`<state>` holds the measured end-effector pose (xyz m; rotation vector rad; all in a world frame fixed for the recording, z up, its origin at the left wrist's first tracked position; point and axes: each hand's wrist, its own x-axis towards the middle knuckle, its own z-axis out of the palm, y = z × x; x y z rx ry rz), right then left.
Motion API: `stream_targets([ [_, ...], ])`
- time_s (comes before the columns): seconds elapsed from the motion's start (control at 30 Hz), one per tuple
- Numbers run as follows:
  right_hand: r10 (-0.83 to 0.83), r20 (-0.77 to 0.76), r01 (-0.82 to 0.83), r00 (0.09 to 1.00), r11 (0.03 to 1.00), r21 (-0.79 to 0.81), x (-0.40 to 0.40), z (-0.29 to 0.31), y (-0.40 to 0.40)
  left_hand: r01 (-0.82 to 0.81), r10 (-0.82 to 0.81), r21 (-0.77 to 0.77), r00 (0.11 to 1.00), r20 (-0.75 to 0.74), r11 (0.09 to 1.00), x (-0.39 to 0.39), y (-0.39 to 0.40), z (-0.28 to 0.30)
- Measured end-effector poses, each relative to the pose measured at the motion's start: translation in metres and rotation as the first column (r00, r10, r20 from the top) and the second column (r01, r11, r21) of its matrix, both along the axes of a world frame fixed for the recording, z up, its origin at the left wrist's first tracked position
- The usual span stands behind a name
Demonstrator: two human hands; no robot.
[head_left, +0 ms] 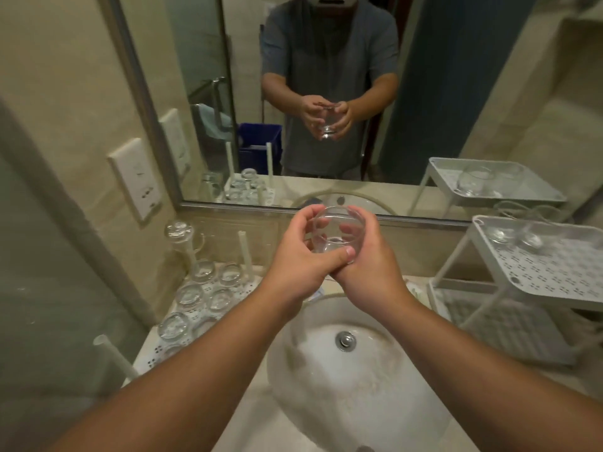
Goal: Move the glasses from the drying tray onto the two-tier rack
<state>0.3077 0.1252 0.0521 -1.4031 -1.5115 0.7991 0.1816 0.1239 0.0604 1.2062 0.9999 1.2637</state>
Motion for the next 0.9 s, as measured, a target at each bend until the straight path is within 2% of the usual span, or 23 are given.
stream_targets([
  [0.27,-0.195,0.024,0.193,0.981,0.979,0.063,0.122,0.006,-0.006,0.159,-0.158,0.028,0.987,-0.04,0.987,0.126,0.006,0.006],
  [0.6,-0.39,0.045,0.383,0.92,0.917,0.111,0.291,0.01,-0.014,0.336,-0.327,0.027,0.929,-0.175,0.941,0.301,0.011,0.024],
  [0.9,-0.503,0.123,0.494,0.855,0.864,0.101,0.405,-0.003,-0.009,0.328,-0.309,-0.003,0.886,-0.345,0.945,0.417,0.023,0.01],
])
